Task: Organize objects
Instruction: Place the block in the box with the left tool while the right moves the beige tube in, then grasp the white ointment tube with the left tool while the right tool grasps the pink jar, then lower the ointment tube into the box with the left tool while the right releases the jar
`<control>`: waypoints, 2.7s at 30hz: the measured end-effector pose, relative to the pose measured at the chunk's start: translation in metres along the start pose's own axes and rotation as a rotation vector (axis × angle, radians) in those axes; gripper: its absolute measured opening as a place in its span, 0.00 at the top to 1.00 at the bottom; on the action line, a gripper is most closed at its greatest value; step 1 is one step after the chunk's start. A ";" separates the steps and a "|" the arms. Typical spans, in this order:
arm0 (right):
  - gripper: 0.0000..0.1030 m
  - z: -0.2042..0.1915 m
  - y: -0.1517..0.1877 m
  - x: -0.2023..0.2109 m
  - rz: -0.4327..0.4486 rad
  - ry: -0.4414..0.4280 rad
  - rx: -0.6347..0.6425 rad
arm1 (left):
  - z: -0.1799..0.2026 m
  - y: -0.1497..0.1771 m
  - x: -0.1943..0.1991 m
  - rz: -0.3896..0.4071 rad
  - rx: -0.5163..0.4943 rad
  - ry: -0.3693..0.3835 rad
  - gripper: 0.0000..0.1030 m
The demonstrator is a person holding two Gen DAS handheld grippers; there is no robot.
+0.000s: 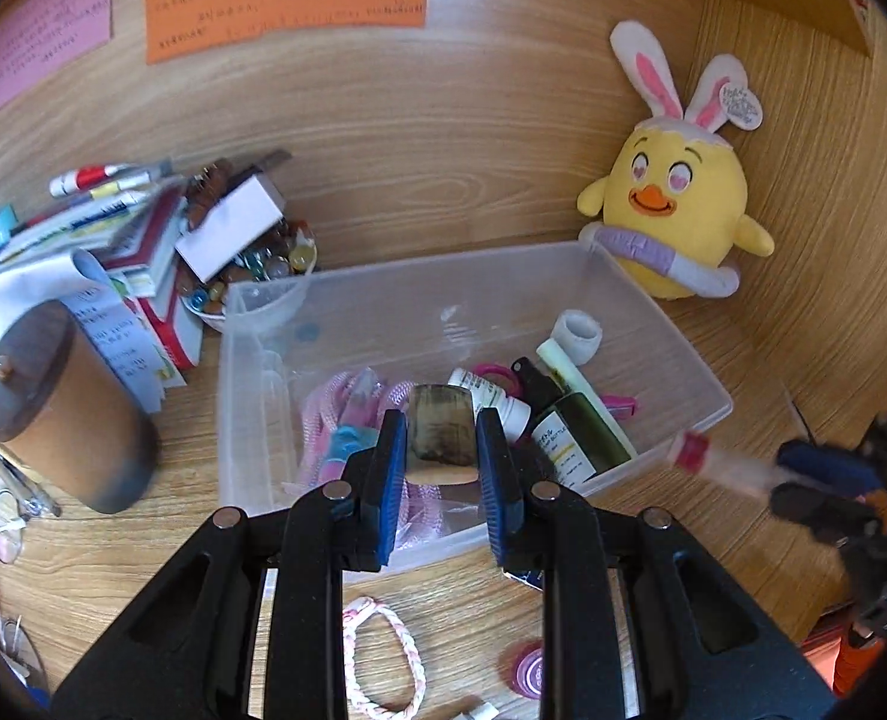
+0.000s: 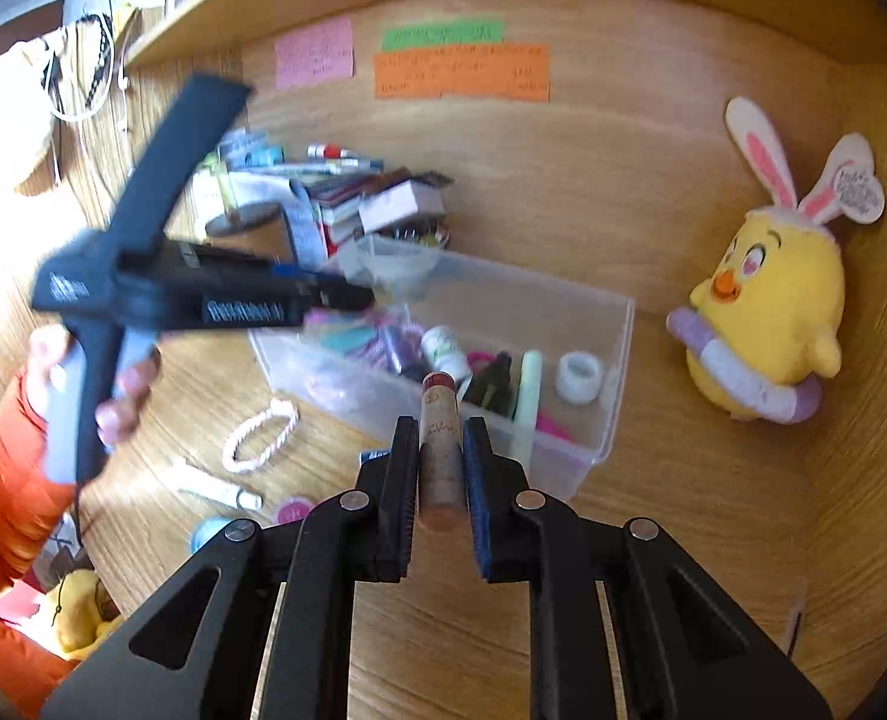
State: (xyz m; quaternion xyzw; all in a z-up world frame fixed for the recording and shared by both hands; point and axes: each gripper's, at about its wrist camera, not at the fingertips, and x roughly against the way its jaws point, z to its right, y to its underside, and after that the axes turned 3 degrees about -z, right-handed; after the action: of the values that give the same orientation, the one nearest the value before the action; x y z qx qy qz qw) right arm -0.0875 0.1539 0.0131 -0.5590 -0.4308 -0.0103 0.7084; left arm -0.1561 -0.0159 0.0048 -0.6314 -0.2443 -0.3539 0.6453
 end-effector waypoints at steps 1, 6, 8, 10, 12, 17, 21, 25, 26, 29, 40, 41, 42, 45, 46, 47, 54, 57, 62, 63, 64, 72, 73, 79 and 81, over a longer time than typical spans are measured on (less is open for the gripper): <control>0.87 0.001 -0.004 -0.002 0.005 0.013 0.002 | 0.000 0.000 -0.005 -0.014 0.002 0.006 0.78; 0.87 0.011 -0.015 -0.022 -0.016 0.053 0.008 | 0.005 0.002 -0.019 -0.058 -0.024 0.008 0.78; 0.87 0.016 -0.016 -0.035 -0.037 0.069 0.003 | 0.007 0.003 -0.018 -0.056 -0.038 0.001 0.78; 0.87 0.022 -0.017 -0.048 -0.066 0.070 -0.009 | 0.009 0.004 -0.016 -0.046 -0.045 0.005 0.77; 0.87 0.026 -0.016 -0.058 -0.083 0.071 -0.020 | 0.009 0.005 -0.013 -0.040 -0.047 0.004 0.77; 0.87 0.032 -0.017 -0.075 -0.110 0.083 -0.033 | 0.008 0.007 -0.004 -0.032 -0.046 0.005 0.72; 0.86 0.034 -0.018 -0.081 -0.120 0.087 -0.030 | 0.006 0.009 0.007 -0.015 -0.036 0.002 0.61; 0.85 0.034 -0.018 -0.080 -0.132 0.102 -0.032 | 0.005 0.012 0.020 0.017 -0.021 -0.006 0.45; 0.84 0.034 -0.018 -0.078 -0.130 0.096 -0.034 | 0.005 0.013 0.023 0.023 -0.021 -0.011 0.44; 0.72 0.030 -0.017 -0.067 -0.110 0.087 -0.027 | 0.002 0.017 0.034 0.040 -0.016 -0.021 0.40; 0.49 -0.008 -0.008 -0.028 -0.052 0.050 0.065 | -0.011 0.063 0.066 0.046 -0.023 -0.091 0.19; 0.48 -0.011 -0.006 -0.027 -0.053 0.039 0.068 | -0.012 0.069 0.065 0.033 -0.026 -0.096 0.19; 0.48 -0.015 -0.004 -0.027 -0.058 0.028 0.070 | -0.013 0.074 0.064 0.019 -0.027 -0.099 0.19; 0.48 -0.024 0.004 -0.031 -0.083 -0.003 0.072 | -0.018 0.092 0.056 -0.035 -0.027 -0.097 0.19; 0.48 -0.027 0.008 -0.035 -0.097 -0.015 0.072 | -0.019 0.098 0.052 -0.052 -0.026 -0.096 0.19; 0.48 -0.030 0.011 -0.038 -0.110 -0.024 0.072 | -0.021 0.103 0.049 -0.069 -0.025 -0.093 0.19; 0.48 -0.049 0.035 -0.061 -0.213 -0.087 0.075 | -0.024 0.134 0.036 -0.143 -0.030 -0.044 0.19; 0.48 -0.054 0.041 -0.067 -0.231 -0.108 0.072 | -0.025 0.139 0.032 -0.155 -0.024 -0.023 0.25; 0.48 -0.062 0.048 -0.079 -0.267 -0.127 0.078 | -0.026 0.142 0.026 -0.148 -0.021 -0.020 0.41; 0.48 -0.064 0.049 -0.081 -0.273 -0.131 0.084 | -0.025 0.142 0.027 -0.143 -0.023 -0.013 0.44; 0.48 -0.066 0.050 -0.083 -0.277 -0.132 0.090 | -0.024 0.142 0.027 -0.138 -0.027 -0.010 0.48; 0.63 -0.073 0.049 -0.090 -0.293 -0.150 0.099 | -0.015 0.140 0.027 -0.122 -0.052 0.009 0.83; 0.67 -0.073 0.049 -0.090 -0.293 -0.148 0.099 | -0.014 0.140 0.027 -0.120 -0.053 0.010 0.85; 0.68 -0.069 0.048 -0.085 -0.275 -0.145 0.080 | -0.013 0.138 0.028 -0.110 -0.042 0.027 0.85; 0.68 -0.066 0.046 -0.082 -0.263 -0.144 0.072 | -0.013 0.133 0.030 -0.101 -0.033 0.032 0.85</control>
State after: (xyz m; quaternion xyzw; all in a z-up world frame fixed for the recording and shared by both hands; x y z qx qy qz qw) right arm -0.0763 0.0800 -0.0739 -0.4713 -0.5499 -0.0474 0.6879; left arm -0.0367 -0.0399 -0.0590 -0.6232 -0.2599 -0.4001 0.6197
